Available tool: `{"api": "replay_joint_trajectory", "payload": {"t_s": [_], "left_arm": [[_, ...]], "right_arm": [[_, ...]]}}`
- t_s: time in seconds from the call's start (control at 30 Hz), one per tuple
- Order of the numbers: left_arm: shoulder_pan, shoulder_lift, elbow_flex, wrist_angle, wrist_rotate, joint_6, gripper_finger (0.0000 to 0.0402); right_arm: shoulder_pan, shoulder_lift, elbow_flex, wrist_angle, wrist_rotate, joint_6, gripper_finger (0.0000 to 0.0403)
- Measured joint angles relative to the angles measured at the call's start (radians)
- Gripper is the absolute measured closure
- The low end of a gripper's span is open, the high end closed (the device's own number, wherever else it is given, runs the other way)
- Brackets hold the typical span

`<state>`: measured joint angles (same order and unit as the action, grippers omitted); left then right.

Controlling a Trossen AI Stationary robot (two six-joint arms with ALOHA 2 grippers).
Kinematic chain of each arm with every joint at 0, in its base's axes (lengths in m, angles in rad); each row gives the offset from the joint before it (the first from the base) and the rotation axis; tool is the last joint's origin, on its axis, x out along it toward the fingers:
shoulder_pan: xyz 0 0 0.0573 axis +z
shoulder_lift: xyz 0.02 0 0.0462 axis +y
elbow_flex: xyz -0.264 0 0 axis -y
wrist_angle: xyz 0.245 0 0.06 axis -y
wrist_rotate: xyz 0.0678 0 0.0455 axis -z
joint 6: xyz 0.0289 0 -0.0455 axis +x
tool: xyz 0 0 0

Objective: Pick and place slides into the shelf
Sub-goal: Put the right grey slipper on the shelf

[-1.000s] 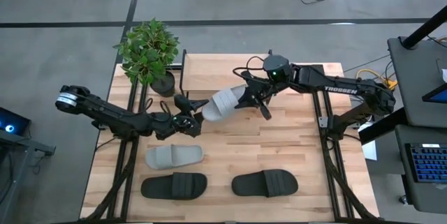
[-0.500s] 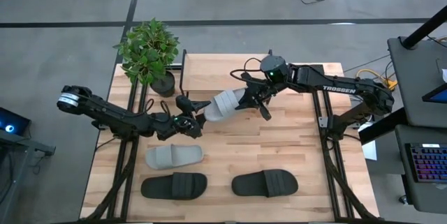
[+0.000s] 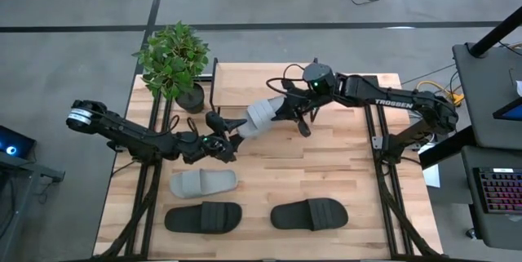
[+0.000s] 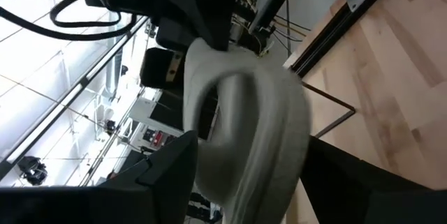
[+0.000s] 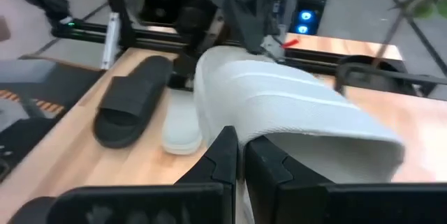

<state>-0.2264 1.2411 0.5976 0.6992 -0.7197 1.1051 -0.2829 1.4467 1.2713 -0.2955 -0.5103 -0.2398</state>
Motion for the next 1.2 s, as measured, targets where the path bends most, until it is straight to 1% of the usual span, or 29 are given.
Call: {"api": "replay_joint_trajectory", "payload": {"t_s": [0.3,0.47,0.63,0.7,0.8,1.0,1.2], "left_arm": [[0.002,0.0,0.0,-0.002,-0.004,0.0,0.0181],[0.002,0.0,0.0,-0.002,-0.008,0.001,0.0181],[0.005,0.0,0.0,-0.003,-0.012,0.0,0.0181],[0.005,0.0,0.0,-0.003,-0.014,0.0,0.0181],[0.005,0.0,0.0,-0.003,-0.014,0.0,0.0181],[0.005,0.0,0.0,-0.002,-0.014,-0.002,0.0181],[0.005,0.0,0.008,0.002,-0.01,-0.068,0.0181]], "right_arm": [[-0.001,0.0,0.0,0.0,-0.046,0.006,0.0394],[-0.001,0.0,0.0,0.0,-0.046,0.021,0.0394],[0.0,0.0,0.0,0.019,-0.047,0.077,0.0394],[0.001,-0.001,0.0,0.04,-0.068,0.096,0.0394],[0.002,-0.002,0.001,0.041,-0.098,0.094,0.0394],[0.006,-0.002,0.001,0.041,-0.099,0.105,0.0394],[0.019,-0.002,0.001,0.047,-0.099,0.104,0.0394]]}}
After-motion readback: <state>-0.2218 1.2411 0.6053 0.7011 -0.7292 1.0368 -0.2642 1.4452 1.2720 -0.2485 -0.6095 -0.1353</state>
